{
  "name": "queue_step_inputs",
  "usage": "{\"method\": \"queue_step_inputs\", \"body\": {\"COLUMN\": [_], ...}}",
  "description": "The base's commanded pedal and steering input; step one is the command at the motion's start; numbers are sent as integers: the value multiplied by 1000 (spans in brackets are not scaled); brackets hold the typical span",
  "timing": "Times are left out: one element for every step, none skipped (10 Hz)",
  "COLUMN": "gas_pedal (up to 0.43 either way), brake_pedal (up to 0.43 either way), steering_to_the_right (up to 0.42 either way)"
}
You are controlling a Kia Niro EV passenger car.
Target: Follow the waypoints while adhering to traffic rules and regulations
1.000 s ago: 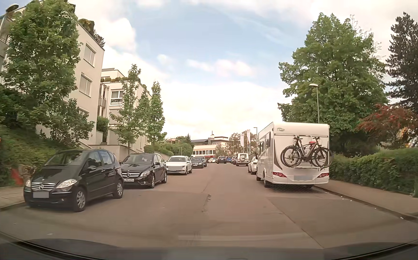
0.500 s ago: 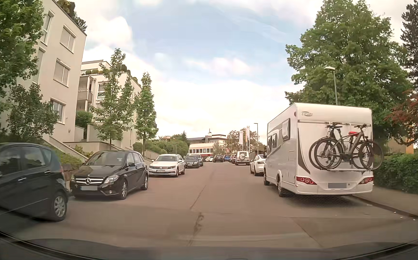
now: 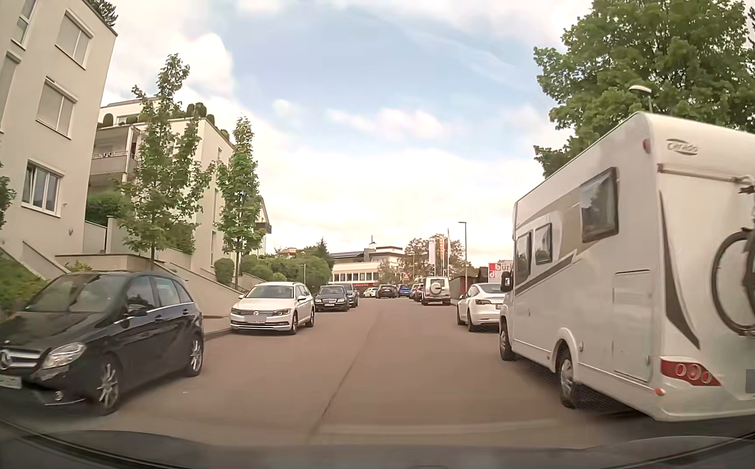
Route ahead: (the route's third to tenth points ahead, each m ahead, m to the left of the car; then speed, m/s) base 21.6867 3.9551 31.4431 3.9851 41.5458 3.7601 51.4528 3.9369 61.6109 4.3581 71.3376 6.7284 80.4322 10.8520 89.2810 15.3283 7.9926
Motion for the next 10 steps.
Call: {"method": "queue_step_inputs", "body": {"gas_pedal": [130, 130, 118, 110, 98, 98, 98, 98, 98, 98], "brake_pedal": [0, 0, 0, 0, 0, 0, 0, 0, 0, 0], "steering_to_the_right": [9, 7, 8, 7, 0, 0, 4, 5, 2, -3]}}
